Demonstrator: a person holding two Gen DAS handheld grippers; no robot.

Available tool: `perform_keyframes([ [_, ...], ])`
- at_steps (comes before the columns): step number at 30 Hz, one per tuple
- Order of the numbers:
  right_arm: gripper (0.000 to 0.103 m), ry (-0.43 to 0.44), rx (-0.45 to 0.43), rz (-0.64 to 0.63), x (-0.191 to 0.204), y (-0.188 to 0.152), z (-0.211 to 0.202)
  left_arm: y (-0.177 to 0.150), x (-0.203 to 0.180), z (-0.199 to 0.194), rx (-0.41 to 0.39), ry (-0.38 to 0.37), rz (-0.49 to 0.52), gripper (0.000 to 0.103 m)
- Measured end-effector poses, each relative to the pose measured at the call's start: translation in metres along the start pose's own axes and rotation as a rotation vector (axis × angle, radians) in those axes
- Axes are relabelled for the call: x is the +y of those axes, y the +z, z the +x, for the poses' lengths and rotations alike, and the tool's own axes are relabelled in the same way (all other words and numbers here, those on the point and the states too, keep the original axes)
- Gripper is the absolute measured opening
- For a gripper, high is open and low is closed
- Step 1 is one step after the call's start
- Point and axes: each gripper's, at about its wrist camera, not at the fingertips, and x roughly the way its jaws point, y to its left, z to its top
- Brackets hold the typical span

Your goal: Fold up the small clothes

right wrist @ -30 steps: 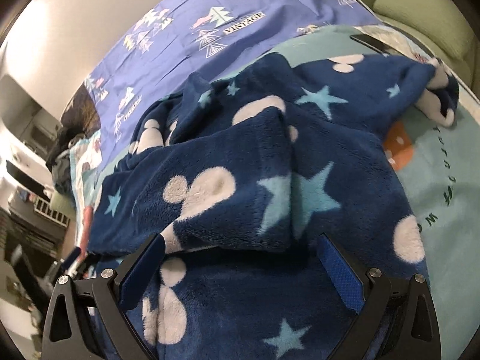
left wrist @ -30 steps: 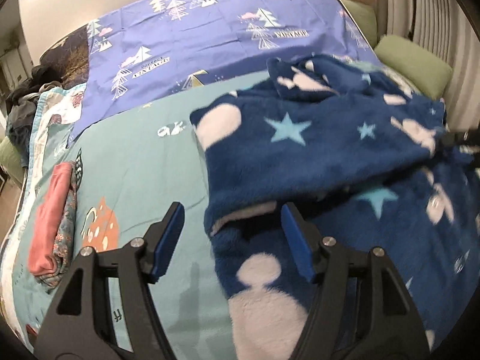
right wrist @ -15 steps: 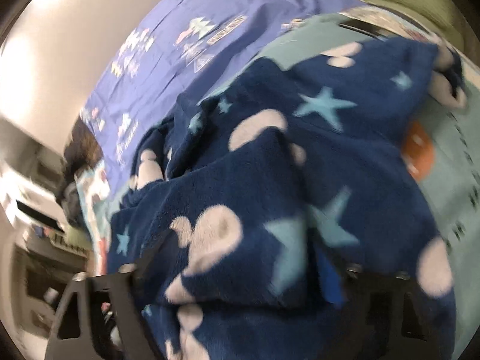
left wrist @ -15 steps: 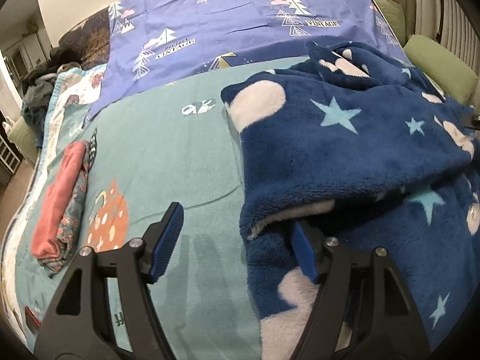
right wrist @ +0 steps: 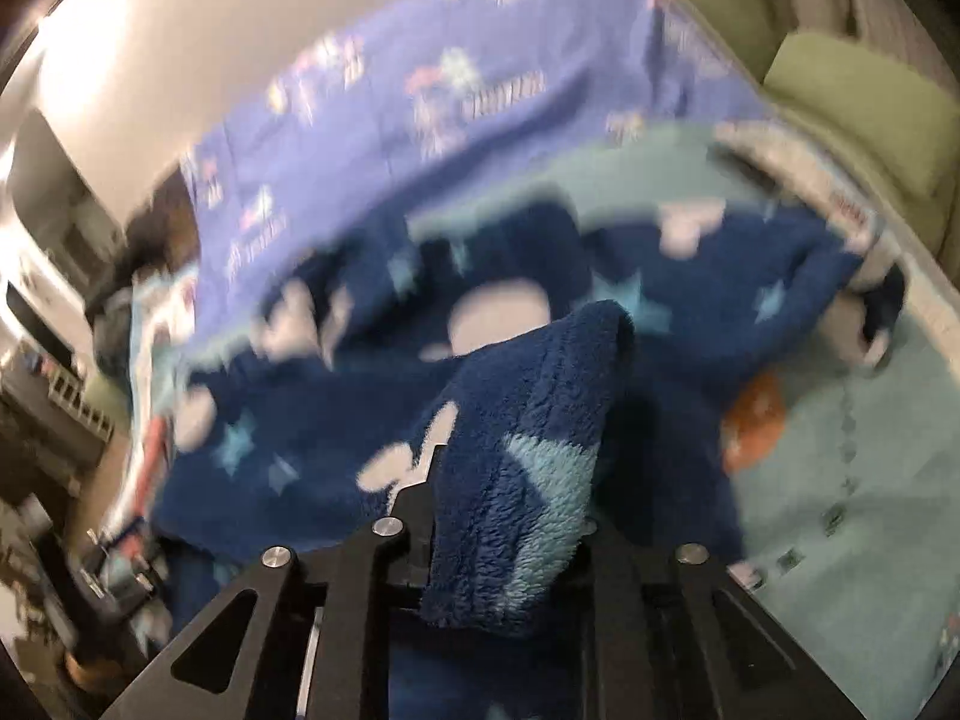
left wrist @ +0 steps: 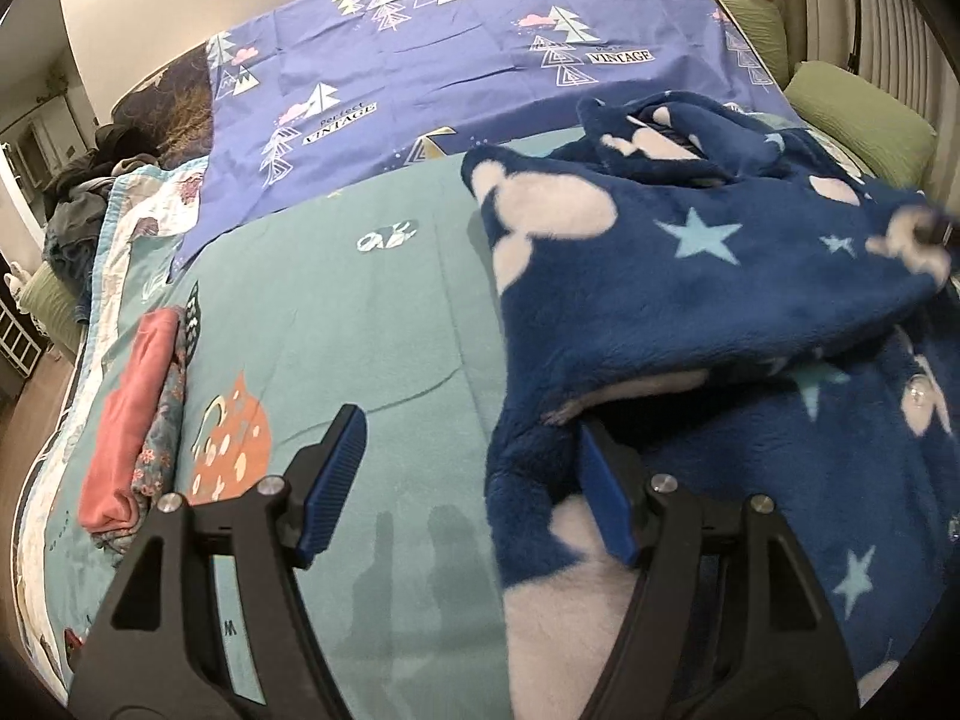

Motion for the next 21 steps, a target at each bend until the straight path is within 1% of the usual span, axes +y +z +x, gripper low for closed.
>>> perform_keyframes([
  [1,0.027,0.0,0.012,0.013,-0.005,-0.001,0.002,0.0,0.001,-0.001,-0.001,0.001,-0.002,0.07],
  [2,0.029,0.024,0.005,0.031,-0.011,-0.003,-0.002,0.001,0.002,-0.004,0.0,0.003,-0.005,0.07],
  [4,0.042,0.064,-0.052,0.083,-0.025,-0.002,-0.022,0.003,0.008,-0.01,0.004,-0.009,-0.025,0.07],
  [5,0.055,0.067,-0.08,0.098,-0.032,-0.002,-0.03,0.004,0.01,-0.014,0.001,-0.013,-0.038,0.07],
  [6,0.062,0.064,-0.133,0.13,-0.044,-0.001,-0.044,0.005,0.012,-0.022,-0.015,-0.02,-0.052,0.07],
  [7,0.063,0.059,-0.167,0.159,-0.055,0.001,-0.053,0.008,0.012,-0.03,-0.038,-0.038,-0.06,0.07],
  [8,0.063,0.05,-0.198,0.216,-0.073,0.003,-0.063,0.01,0.011,-0.038,-0.061,-0.06,-0.062,0.07],
  [10,0.063,0.036,-0.21,0.298,-0.094,0.006,-0.071,0.016,0.007,-0.049,-0.099,-0.1,-0.057,0.07],
  [12,0.063,0.024,-0.206,0.395,-0.123,0.01,-0.071,0.024,-0.004,-0.051,-0.119,-0.145,-0.04,0.07],
  [13,0.063,0.023,-0.203,0.421,-0.133,0.011,-0.07,0.028,-0.011,-0.049,-0.121,-0.158,-0.026,0.07],
  [15,0.063,0.047,-0.2,0.49,-0.15,0.014,-0.063,0.037,-0.028,-0.04,-0.117,-0.151,0.017,0.07],
  [17,0.063,0.067,-0.191,0.525,-0.16,0.018,-0.054,0.043,-0.042,-0.031,-0.115,-0.159,0.043,0.07],
  [21,0.063,0.086,-0.168,0.573,-0.172,0.028,-0.034,0.054,-0.062,-0.013,-0.092,-0.199,0.036,0.07],
])
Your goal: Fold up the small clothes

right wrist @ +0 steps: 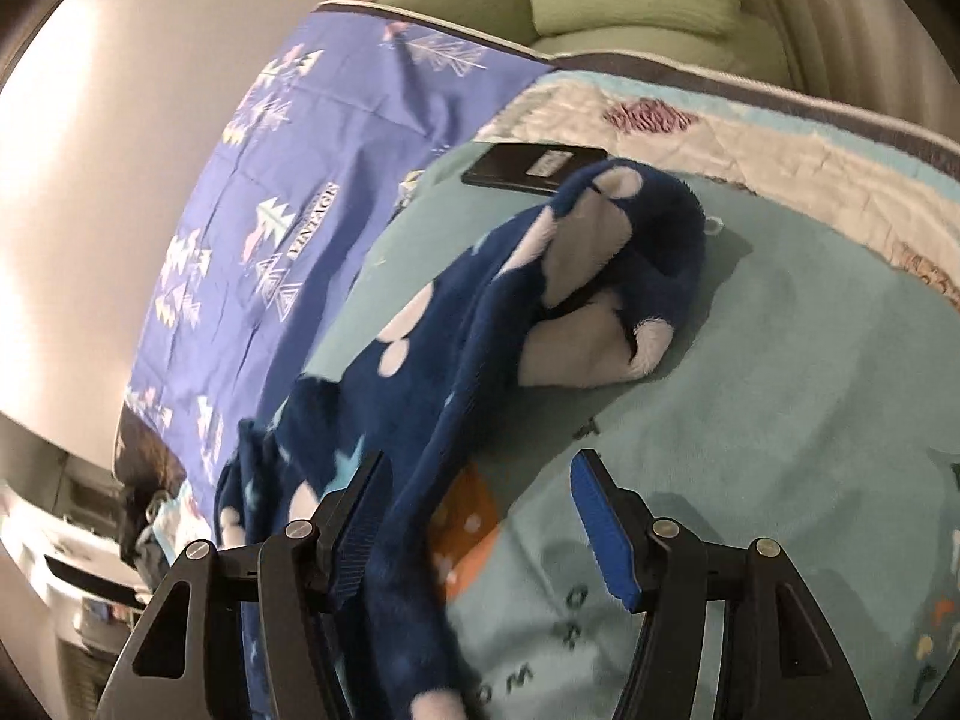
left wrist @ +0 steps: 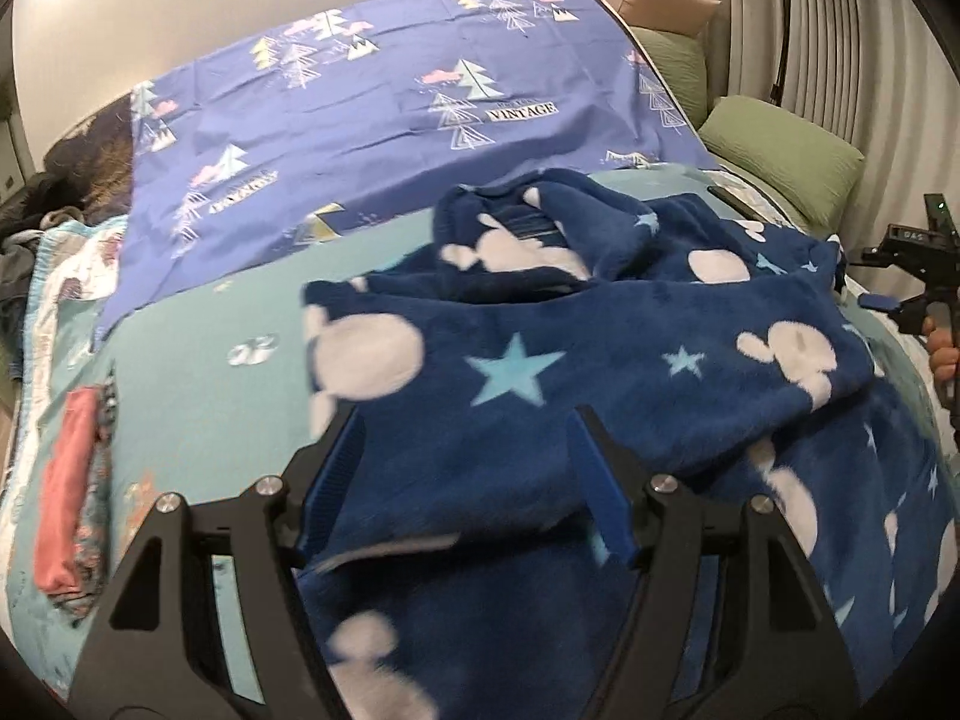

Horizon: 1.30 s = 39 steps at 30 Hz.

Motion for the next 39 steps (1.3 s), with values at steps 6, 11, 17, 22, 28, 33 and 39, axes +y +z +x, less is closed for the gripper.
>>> perform_keyframes([
  [6,0.064,0.062,0.032,0.1,-0.015,0.023,0.035,-0.005,-0.002,0.037,0.089,0.021,-0.052,0.07],
  [11,0.064,0.071,0.02,0.19,-0.031,0.054,0.054,-0.016,0.006,0.048,0.127,0.004,-0.096,0.07],
  [17,0.065,0.097,-0.046,0.32,-0.048,0.077,0.058,-0.018,0.002,0.047,0.113,0.017,-0.082,0.071],
  [22,0.025,0.078,-0.108,0.333,-0.054,0.086,0.051,-0.018,0.007,0.046,0.11,0.005,-0.096,0.071],
  [28,0.02,0.046,-0.252,-0.04,0.026,0.08,-0.001,-0.018,0.012,0.044,0.1,-0.006,-0.119,0.071],
  [33,0.02,-0.159,-0.429,-0.672,0.144,0.002,-0.05,-0.018,0.018,0.038,0.083,-0.003,-0.148,0.071],
  [39,0.025,-0.284,-0.445,-1.382,0.208,-0.162,-0.034,-0.017,0.034,0.031,0.071,-0.015,-0.229,0.071],
])
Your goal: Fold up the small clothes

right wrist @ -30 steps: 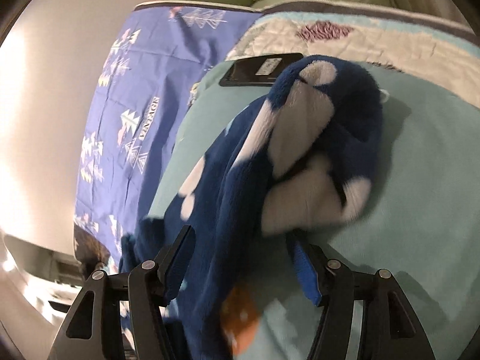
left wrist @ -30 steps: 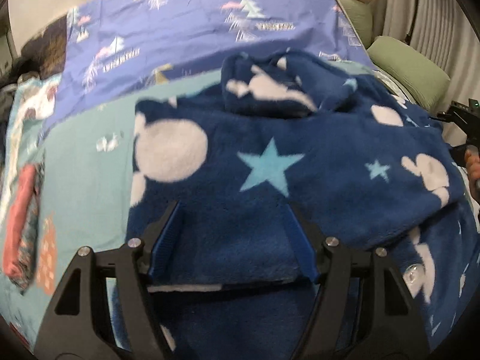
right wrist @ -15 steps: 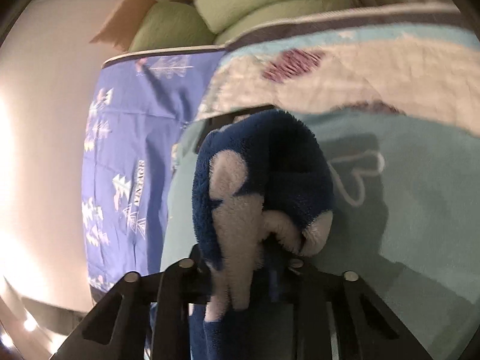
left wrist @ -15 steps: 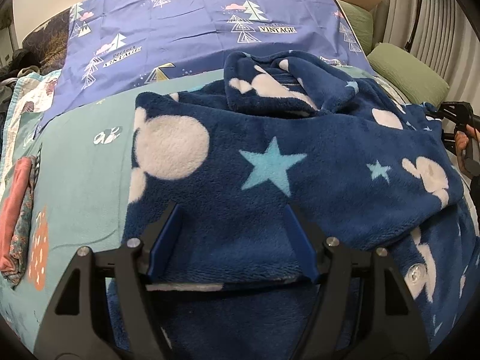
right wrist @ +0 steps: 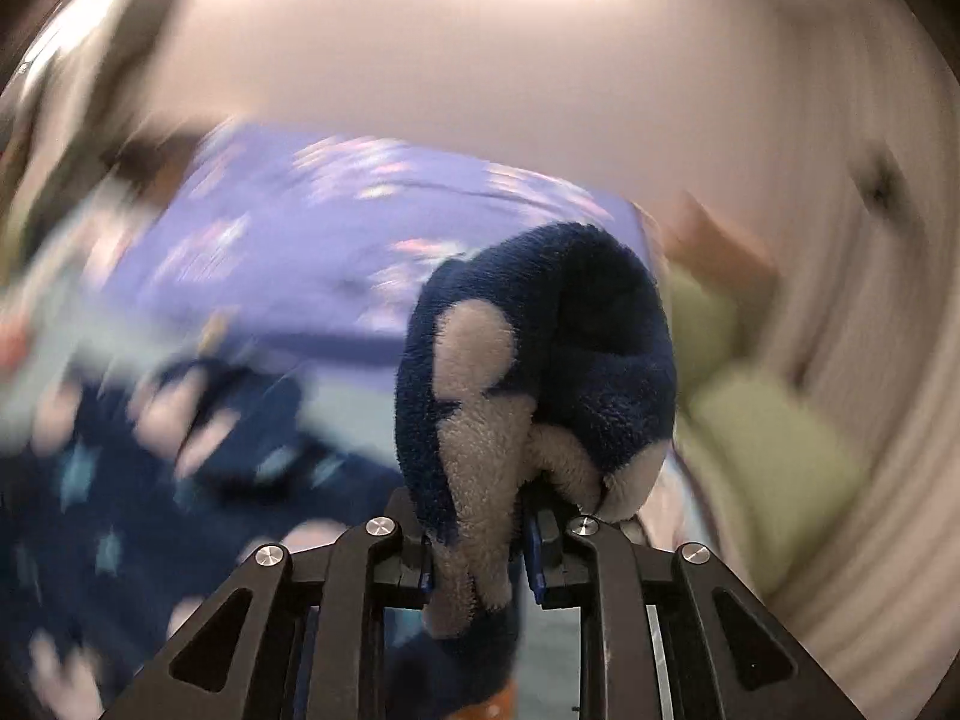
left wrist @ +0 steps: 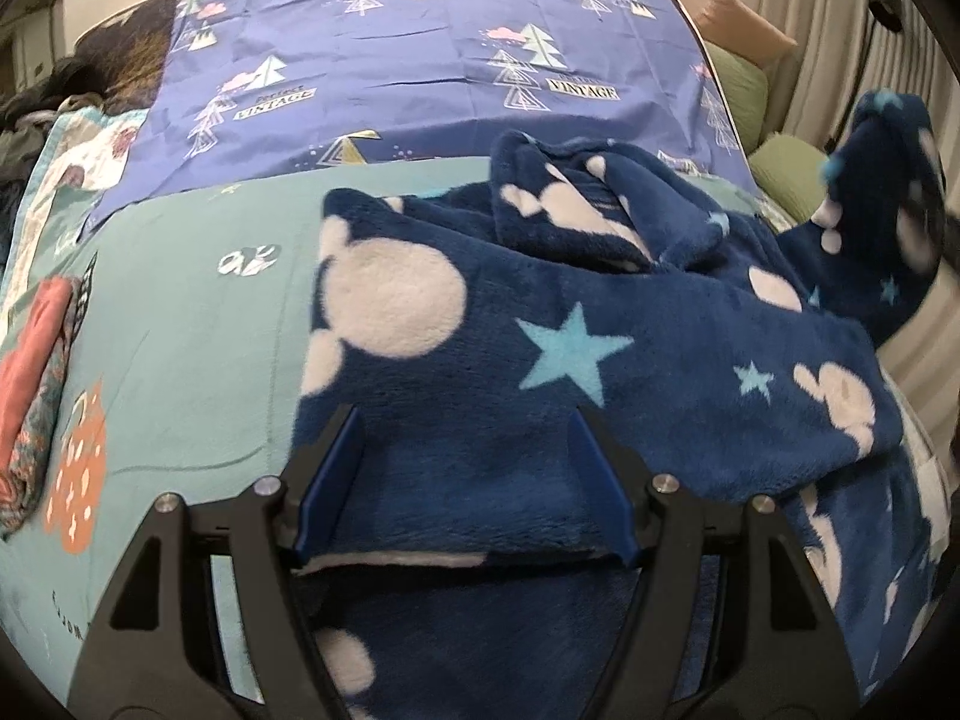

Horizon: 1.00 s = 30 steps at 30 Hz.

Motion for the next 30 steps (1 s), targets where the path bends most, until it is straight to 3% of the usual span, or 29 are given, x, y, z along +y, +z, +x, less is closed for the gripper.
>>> perform_keyframes([
  [1,0.028,0.026,0.004,-0.075,0.022,-0.003,-0.004,0.0,0.003,-0.001,-0.002,-0.002,-0.012,0.071],
  [3,0.053,0.105,0.031,-0.262,0.08,-0.019,-0.016,0.0,0.009,-0.005,-0.006,-0.004,-0.039,0.071],
  [4,0.059,0.13,0.036,-0.306,0.092,-0.025,-0.019,0.0,0.013,-0.007,-0.007,-0.003,-0.053,0.071],
  [6,0.061,0.186,0.051,-0.412,0.123,-0.044,-0.032,-0.002,0.018,-0.009,-0.009,-0.001,-0.067,0.071],
  [8,0.061,0.185,0.042,-0.425,0.129,-0.052,-0.044,-0.003,0.022,-0.012,-0.009,-0.003,-0.077,0.071],
  [13,0.067,0.338,0.083,-0.168,0.083,-0.04,-0.065,-0.005,0.024,-0.02,-0.022,-0.025,-0.083,0.071],
  [15,0.072,0.37,0.092,-0.034,0.055,-0.033,-0.063,-0.004,0.019,-0.022,-0.024,-0.066,-0.087,0.071],
  [20,0.072,0.468,0.179,0.371,0.001,-0.02,-0.036,0.016,-0.011,-0.023,-0.026,-0.181,-0.067,0.071],
  [25,0.072,0.768,0.328,0.872,-0.029,-0.027,0.025,0.028,-0.035,-0.034,-0.07,-0.179,0.006,0.072],
  [30,0.072,0.849,0.411,0.968,-0.009,-0.01,0.082,0.019,-0.015,-0.039,-0.069,-0.15,-0.05,0.074],
])
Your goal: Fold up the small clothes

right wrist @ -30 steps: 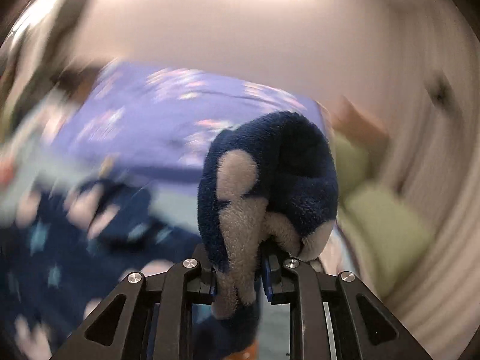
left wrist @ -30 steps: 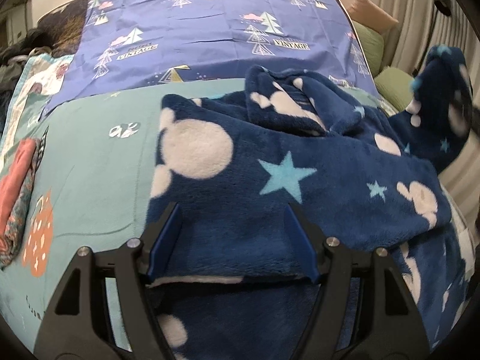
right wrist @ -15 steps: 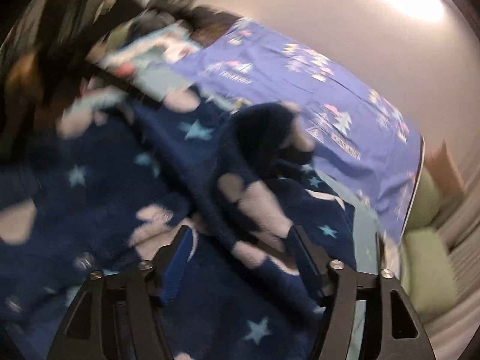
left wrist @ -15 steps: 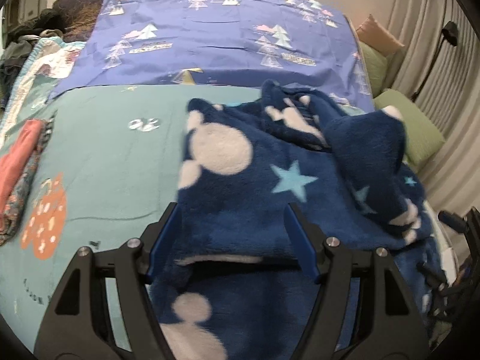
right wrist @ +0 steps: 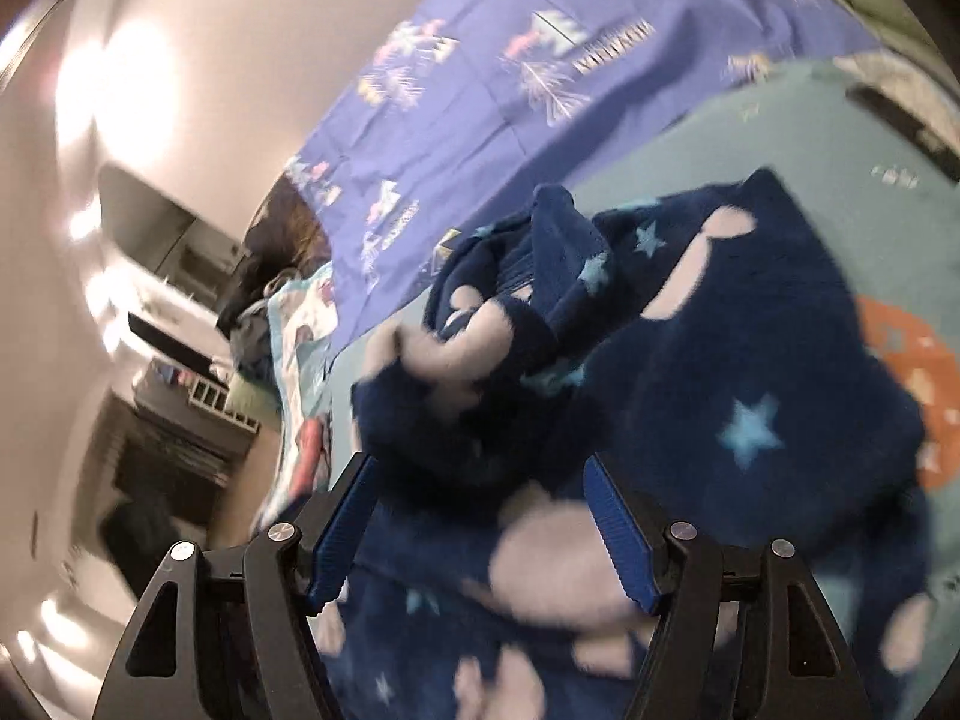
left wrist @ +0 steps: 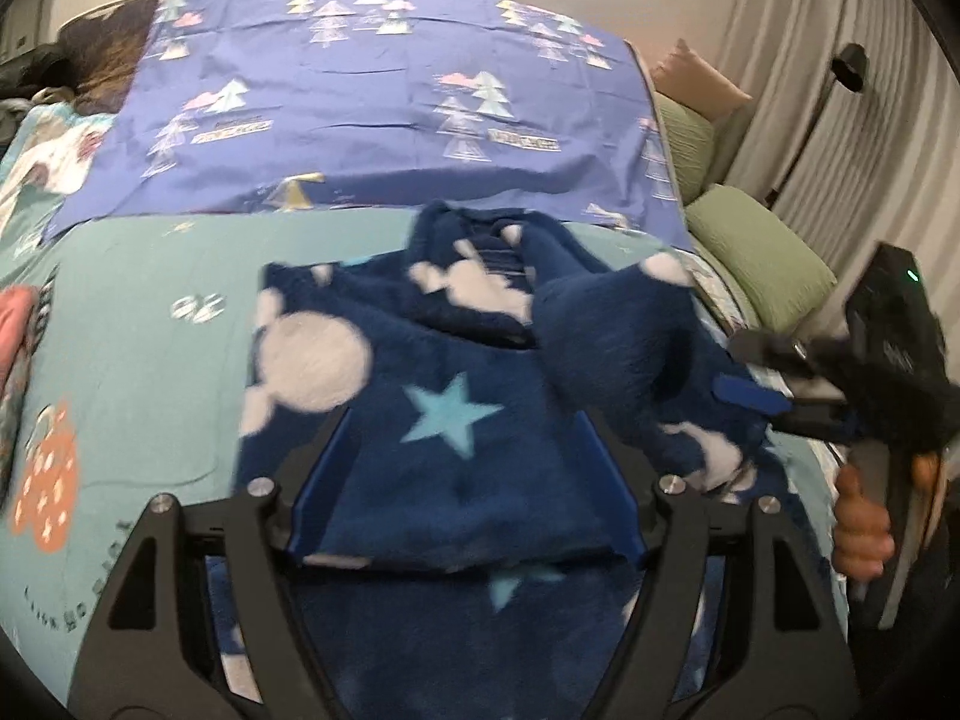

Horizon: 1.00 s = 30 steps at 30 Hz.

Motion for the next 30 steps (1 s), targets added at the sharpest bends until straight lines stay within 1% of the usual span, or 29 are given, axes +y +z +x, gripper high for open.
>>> perform_keyframes([
  [1,0.072,0.025,0.034,-0.01,0.006,0.005,0.017,-0.002,0.006,-0.002,0.0,0.017,-0.011,0.074],
  [3,0.074,0.058,0.074,-0.029,0.02,0.006,0.041,-0.005,0.022,-0.007,0.002,0.046,-0.05,0.074],
  [4,0.074,0.097,0.099,-0.08,0.035,0.0,0.052,-0.007,0.029,-0.01,0.001,0.056,-0.067,0.074],
  [5,0.074,0.122,0.117,-0.137,0.047,-0.004,0.056,-0.008,0.04,-0.014,-0.002,0.071,-0.088,0.074],
  [6,0.074,0.165,0.149,-0.256,0.069,-0.015,0.06,-0.01,0.049,-0.018,-0.009,0.088,-0.105,0.074],
  [8,0.074,0.256,0.194,-0.418,0.098,-0.036,0.056,-0.014,0.066,-0.025,-0.018,0.125,-0.136,0.074],
  [9,0.074,0.293,0.198,-0.488,0.109,-0.048,0.049,-0.016,0.074,-0.028,-0.02,0.137,-0.153,0.074],
  [10,0.074,0.312,0.198,-0.549,0.116,-0.058,0.04,-0.017,0.079,-0.029,-0.019,0.141,-0.165,0.074],
  [11,0.074,0.304,0.191,-0.574,0.118,-0.063,0.035,-0.018,0.085,-0.03,-0.015,0.143,-0.177,0.074],
  [12,0.074,0.254,0.171,-0.592,0.116,-0.068,0.028,-0.018,0.087,-0.031,-0.014,0.143,-0.18,0.074],
  [13,0.074,0.193,0.153,-0.576,0.11,-0.069,0.022,-0.019,0.087,-0.031,-0.014,0.137,-0.176,0.074],
  [14,0.074,0.167,0.144,-0.556,0.103,-0.071,0.017,-0.019,0.085,-0.031,-0.016,0.122,-0.161,0.074],
  [16,0.074,0.069,0.107,-0.47,0.082,-0.069,0.003,-0.018,0.075,-0.029,-0.018,0.084,-0.121,0.074],
  [18,0.074,-0.004,0.066,-0.417,0.064,-0.069,-0.012,-0.015,0.061,-0.023,-0.009,0.025,-0.044,0.074],
  [19,0.074,-0.039,0.05,-0.4,0.057,-0.068,-0.017,-0.013,0.053,-0.018,-0.005,0.011,0.001,0.074],
  [21,0.074,-0.104,0.037,-0.323,0.039,-0.069,-0.031,-0.009,0.037,-0.004,0.004,0.039,0.104,0.074],
  [23,0.074,-0.126,0.036,-0.248,0.02,-0.068,-0.04,-0.005,0.029,0.012,0.03,0.068,0.163,0.074],
  [24,0.074,-0.126,0.036,-0.211,0.012,-0.069,-0.044,-0.003,0.027,0.019,0.048,0.066,0.174,0.074],
  [26,0.074,-0.113,0.035,-0.158,-0.004,-0.07,-0.048,-0.002,0.025,0.027,0.069,0.05,0.18,0.074],
  [29,0.074,-0.056,0.048,-0.08,-0.019,-0.066,-0.043,0.003,0.021,0.035,0.082,0.024,0.167,0.074],
  [30,0.074,-0.046,0.052,-0.057,-0.021,-0.062,-0.035,0.006,0.02,0.039,0.087,0.009,0.153,0.074],
])
